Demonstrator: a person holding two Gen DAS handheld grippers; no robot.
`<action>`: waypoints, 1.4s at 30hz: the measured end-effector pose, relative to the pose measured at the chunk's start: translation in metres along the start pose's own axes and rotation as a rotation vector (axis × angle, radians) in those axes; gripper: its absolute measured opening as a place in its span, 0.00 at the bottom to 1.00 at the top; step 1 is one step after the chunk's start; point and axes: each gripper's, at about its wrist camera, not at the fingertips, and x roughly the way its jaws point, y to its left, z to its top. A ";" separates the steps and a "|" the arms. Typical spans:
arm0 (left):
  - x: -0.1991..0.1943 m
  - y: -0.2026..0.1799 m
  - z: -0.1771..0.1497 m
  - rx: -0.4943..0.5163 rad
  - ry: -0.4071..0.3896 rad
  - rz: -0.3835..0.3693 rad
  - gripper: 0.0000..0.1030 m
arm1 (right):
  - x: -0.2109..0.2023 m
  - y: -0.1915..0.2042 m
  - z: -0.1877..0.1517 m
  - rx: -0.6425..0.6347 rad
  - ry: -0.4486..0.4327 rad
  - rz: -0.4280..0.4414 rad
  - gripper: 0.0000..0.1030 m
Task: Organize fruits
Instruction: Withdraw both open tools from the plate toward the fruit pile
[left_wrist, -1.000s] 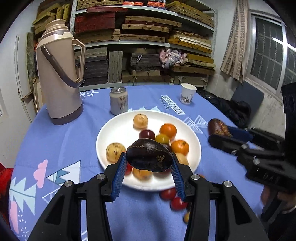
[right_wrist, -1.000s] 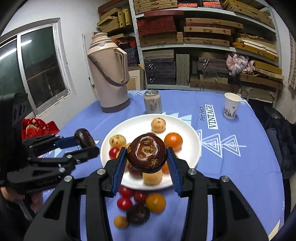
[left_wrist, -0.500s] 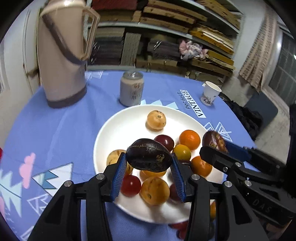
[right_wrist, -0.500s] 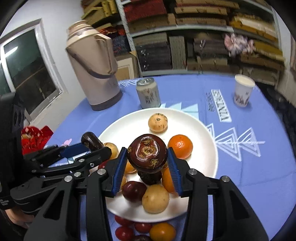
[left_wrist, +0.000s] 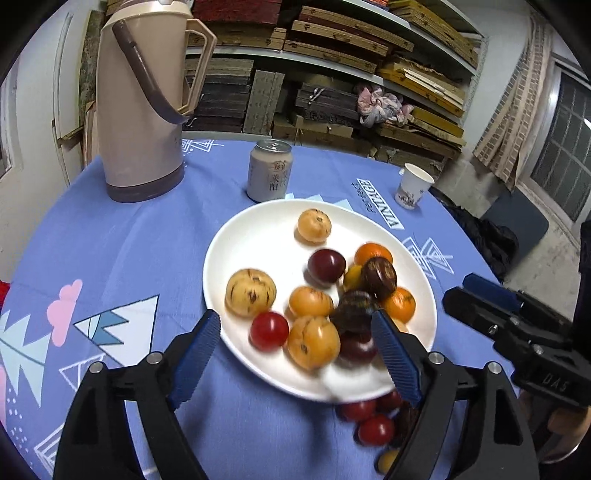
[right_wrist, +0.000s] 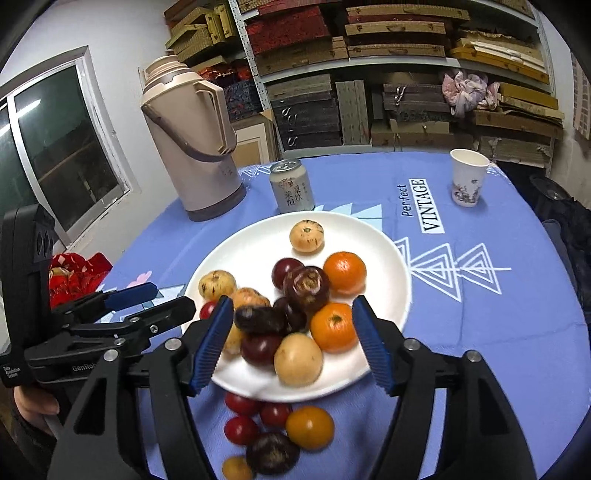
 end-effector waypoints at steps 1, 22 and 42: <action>-0.001 -0.002 -0.003 0.006 0.003 0.003 0.82 | -0.004 -0.001 -0.003 0.001 -0.002 -0.003 0.65; -0.022 -0.046 -0.082 0.170 0.060 -0.008 0.88 | -0.028 -0.036 -0.085 0.122 0.064 -0.017 0.72; 0.007 -0.075 -0.118 0.287 0.144 -0.092 0.37 | -0.017 -0.044 -0.097 0.164 0.059 0.048 0.77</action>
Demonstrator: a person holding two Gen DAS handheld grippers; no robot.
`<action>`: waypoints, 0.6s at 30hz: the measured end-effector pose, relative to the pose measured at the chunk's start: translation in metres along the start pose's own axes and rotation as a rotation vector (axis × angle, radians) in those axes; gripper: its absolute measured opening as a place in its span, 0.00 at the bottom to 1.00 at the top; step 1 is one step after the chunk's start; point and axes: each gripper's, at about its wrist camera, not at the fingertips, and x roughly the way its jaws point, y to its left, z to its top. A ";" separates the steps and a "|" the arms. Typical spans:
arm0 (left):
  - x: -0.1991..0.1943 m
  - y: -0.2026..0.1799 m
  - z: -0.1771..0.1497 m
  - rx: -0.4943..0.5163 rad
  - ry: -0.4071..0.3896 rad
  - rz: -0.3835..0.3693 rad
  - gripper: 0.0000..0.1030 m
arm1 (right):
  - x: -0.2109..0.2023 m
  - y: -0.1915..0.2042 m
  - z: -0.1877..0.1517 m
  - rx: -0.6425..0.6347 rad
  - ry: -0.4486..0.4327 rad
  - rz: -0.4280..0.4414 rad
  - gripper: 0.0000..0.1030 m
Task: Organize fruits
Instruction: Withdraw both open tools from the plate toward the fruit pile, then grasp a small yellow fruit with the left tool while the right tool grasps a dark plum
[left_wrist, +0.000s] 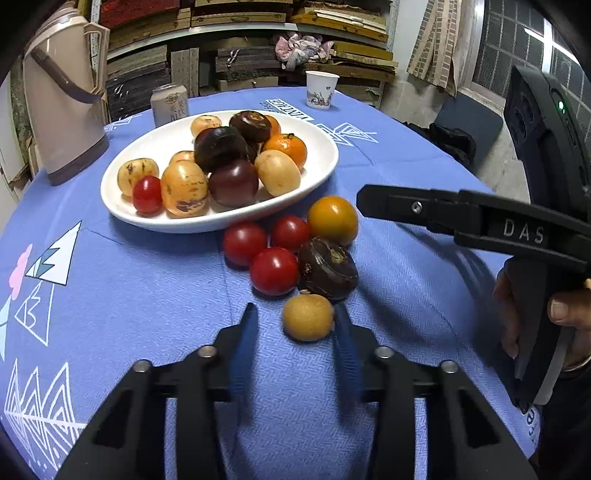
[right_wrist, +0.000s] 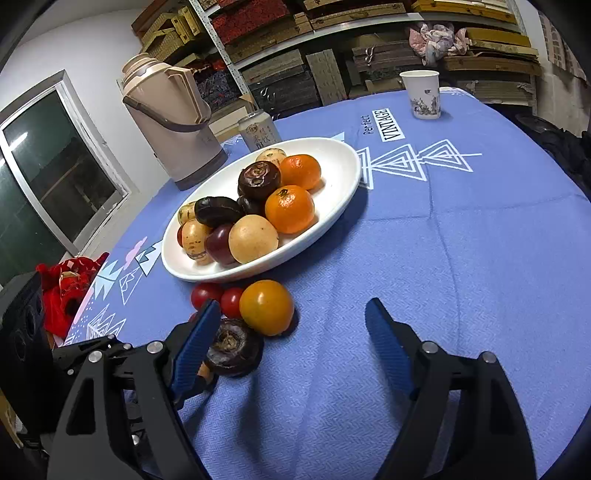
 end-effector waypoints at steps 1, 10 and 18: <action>0.002 -0.002 -0.001 0.005 0.004 -0.004 0.32 | 0.000 0.000 0.000 0.001 0.000 0.000 0.77; 0.001 0.016 0.001 -0.064 -0.017 -0.020 0.28 | 0.000 0.009 -0.003 -0.049 0.021 -0.026 0.77; -0.015 0.046 -0.002 -0.107 -0.049 0.020 0.28 | 0.011 0.056 -0.025 -0.275 0.125 -0.054 0.63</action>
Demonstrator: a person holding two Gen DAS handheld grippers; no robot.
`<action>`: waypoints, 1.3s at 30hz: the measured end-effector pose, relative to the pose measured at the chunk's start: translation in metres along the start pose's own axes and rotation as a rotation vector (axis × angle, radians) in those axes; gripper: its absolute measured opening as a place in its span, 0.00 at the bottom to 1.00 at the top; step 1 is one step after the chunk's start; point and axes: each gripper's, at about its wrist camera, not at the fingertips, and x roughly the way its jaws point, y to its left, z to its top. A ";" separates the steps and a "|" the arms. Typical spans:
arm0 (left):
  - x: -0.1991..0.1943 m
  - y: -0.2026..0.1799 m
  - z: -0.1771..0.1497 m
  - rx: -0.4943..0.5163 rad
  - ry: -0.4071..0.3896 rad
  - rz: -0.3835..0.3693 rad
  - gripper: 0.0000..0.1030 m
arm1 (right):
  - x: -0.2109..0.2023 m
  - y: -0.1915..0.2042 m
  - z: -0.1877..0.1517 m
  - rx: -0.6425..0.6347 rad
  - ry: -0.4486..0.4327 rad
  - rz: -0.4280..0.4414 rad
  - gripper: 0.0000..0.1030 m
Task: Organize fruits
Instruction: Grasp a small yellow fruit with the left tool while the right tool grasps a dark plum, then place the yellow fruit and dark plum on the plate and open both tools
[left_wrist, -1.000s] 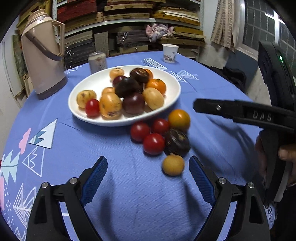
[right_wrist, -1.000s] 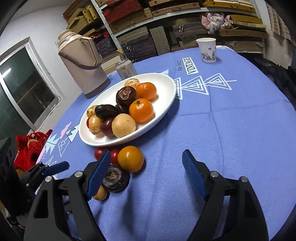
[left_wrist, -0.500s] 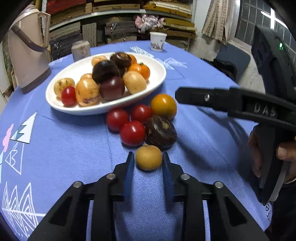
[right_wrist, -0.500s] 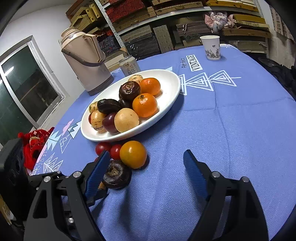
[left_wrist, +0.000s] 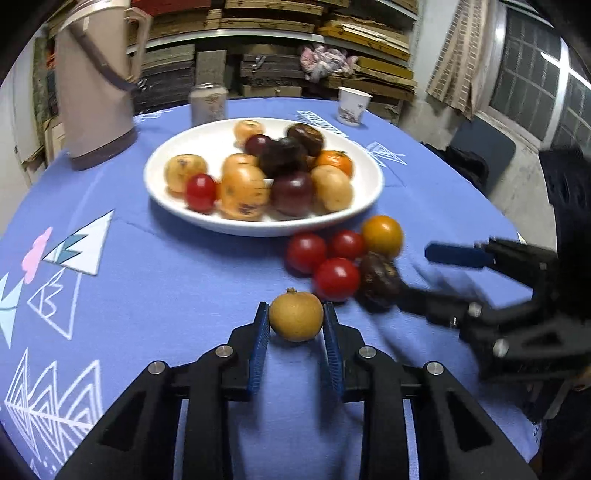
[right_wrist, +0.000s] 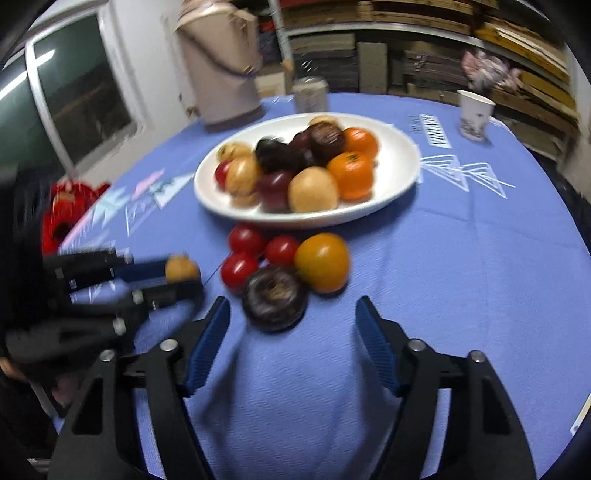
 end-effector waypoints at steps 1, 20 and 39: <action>-0.001 0.004 -0.001 -0.011 0.000 0.001 0.28 | 0.003 0.003 0.000 -0.010 0.013 0.002 0.62; 0.004 0.017 -0.005 -0.056 0.023 -0.046 0.28 | 0.012 0.011 0.001 -0.022 0.050 -0.033 0.41; -0.035 0.013 0.020 -0.025 -0.055 0.010 0.28 | -0.056 0.009 0.028 -0.017 -0.112 -0.007 0.41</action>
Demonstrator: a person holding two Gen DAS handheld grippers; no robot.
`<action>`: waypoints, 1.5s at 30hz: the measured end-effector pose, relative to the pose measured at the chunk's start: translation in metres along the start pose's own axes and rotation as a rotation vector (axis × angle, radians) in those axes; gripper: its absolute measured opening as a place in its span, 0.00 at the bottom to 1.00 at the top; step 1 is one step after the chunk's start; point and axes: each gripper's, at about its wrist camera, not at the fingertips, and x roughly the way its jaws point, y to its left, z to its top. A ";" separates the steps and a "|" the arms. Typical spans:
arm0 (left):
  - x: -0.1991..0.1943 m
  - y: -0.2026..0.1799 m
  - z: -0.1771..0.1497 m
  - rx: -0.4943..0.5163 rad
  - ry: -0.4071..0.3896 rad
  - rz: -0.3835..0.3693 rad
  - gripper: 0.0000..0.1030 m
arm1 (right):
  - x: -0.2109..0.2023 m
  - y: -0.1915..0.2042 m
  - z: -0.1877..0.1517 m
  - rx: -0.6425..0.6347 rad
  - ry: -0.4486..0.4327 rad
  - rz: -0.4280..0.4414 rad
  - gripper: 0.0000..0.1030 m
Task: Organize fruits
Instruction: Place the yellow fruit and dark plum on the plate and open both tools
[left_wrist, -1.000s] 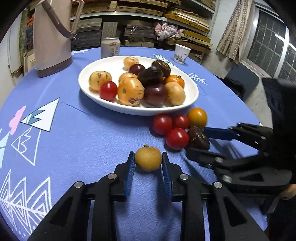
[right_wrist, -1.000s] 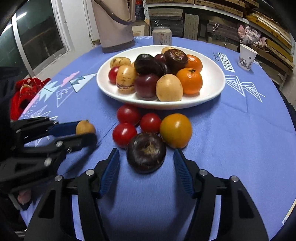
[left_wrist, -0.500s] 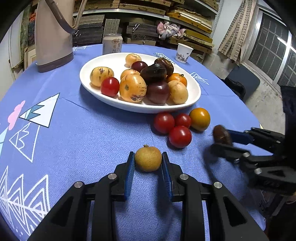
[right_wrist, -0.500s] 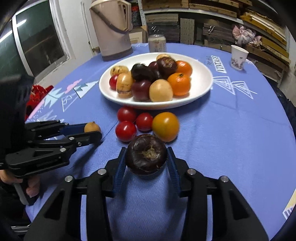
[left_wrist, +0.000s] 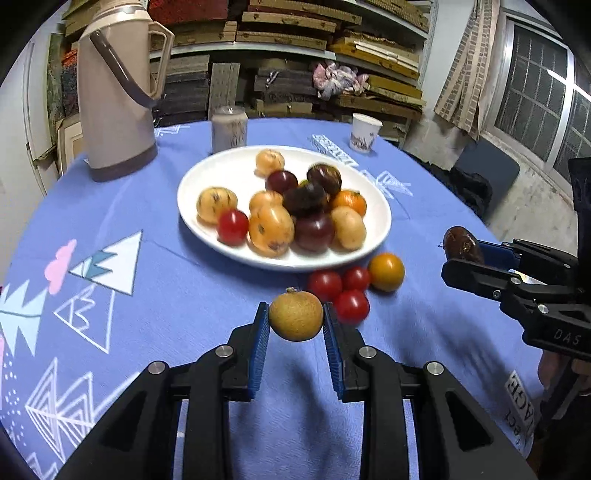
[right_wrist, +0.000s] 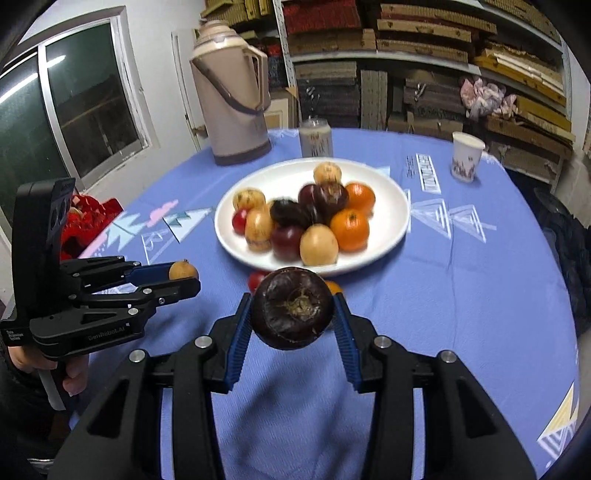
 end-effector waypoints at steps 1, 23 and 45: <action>-0.002 0.000 0.004 0.002 -0.006 0.005 0.28 | 0.000 0.001 0.004 -0.003 -0.005 0.002 0.41; 0.030 0.013 0.096 0.010 -0.060 0.066 0.28 | 0.056 -0.003 0.098 0.016 -0.060 0.069 0.41; 0.043 0.041 0.084 -0.132 -0.026 0.144 0.73 | 0.079 -0.037 0.090 0.138 -0.052 0.091 0.54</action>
